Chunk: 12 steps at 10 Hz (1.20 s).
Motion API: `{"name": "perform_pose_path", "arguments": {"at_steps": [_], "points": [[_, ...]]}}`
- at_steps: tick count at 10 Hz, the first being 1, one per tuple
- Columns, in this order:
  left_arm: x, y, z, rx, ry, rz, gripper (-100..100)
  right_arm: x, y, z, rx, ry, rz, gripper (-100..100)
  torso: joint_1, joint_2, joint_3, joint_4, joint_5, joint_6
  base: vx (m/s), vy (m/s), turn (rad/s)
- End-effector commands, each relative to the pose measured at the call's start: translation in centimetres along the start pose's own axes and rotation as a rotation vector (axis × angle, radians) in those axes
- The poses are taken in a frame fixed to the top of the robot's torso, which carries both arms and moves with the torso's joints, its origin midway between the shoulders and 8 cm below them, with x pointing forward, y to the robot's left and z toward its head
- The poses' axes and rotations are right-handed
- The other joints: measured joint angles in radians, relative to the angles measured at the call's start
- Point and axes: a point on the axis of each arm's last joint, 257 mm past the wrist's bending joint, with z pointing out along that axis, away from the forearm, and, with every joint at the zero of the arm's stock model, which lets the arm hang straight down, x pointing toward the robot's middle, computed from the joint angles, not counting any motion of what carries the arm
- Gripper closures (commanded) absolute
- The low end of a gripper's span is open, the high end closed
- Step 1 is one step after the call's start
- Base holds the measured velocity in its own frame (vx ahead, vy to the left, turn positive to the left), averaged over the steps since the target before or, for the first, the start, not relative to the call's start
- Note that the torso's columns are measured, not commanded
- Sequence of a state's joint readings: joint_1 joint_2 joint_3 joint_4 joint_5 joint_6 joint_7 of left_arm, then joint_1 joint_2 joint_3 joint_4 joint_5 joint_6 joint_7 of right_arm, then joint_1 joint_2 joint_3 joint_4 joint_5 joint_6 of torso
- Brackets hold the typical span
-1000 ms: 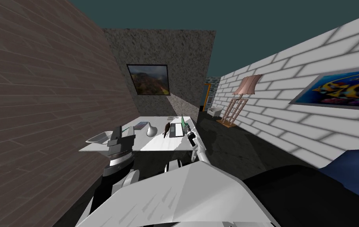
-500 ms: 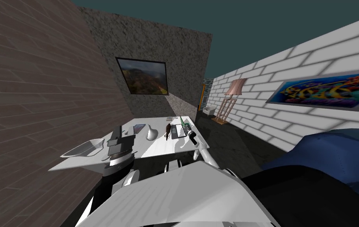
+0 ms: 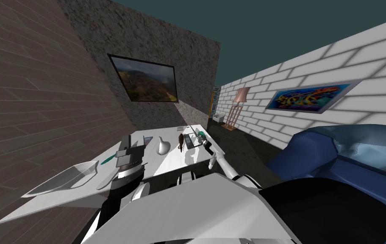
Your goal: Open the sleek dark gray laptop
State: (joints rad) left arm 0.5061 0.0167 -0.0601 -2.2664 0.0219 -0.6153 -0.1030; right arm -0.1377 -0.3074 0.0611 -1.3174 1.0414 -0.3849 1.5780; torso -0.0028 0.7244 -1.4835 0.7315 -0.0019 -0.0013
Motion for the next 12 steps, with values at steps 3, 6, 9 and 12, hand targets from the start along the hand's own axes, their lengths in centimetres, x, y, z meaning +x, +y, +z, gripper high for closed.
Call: {"name": "perform_pose_path", "arguments": {"at_steps": [3,6,9,12], "points": [[0.0,0.0,0.0,0.0,0.0,0.0,0,1.4,0.8,-0.5,-0.052,-0.019,-0.061,100,-0.002,0.01,0.006,0.005,0.001,0.002,0.03,0.108,-0.096],[0.0,0.0,0.0,0.0,0.0,0.0,0,1.3,2.5,-1.4,-0.085,-0.012,-0.18,100,0.003,0.015,0.008,0.008,0.002,0.002,0.024,0.065,-0.031],[0.0,0.0,0.0,0.0,0.0,0.0,0,1.3,4.0,-2.2,-0.115,-0.007,-0.299,100,0.005,0.015,0.008,0.008,0.003,0.001,0.021,0.09,-0.032],[0.0,0.0,0.0,0.0,0.0,0.0,0,2.4,3.0,-2.0,-0.12,-0.002,-0.306,-100,0.004,0.016,0.01,0.008,0.002,0.001,-0.026,0.054,0.004]]}}
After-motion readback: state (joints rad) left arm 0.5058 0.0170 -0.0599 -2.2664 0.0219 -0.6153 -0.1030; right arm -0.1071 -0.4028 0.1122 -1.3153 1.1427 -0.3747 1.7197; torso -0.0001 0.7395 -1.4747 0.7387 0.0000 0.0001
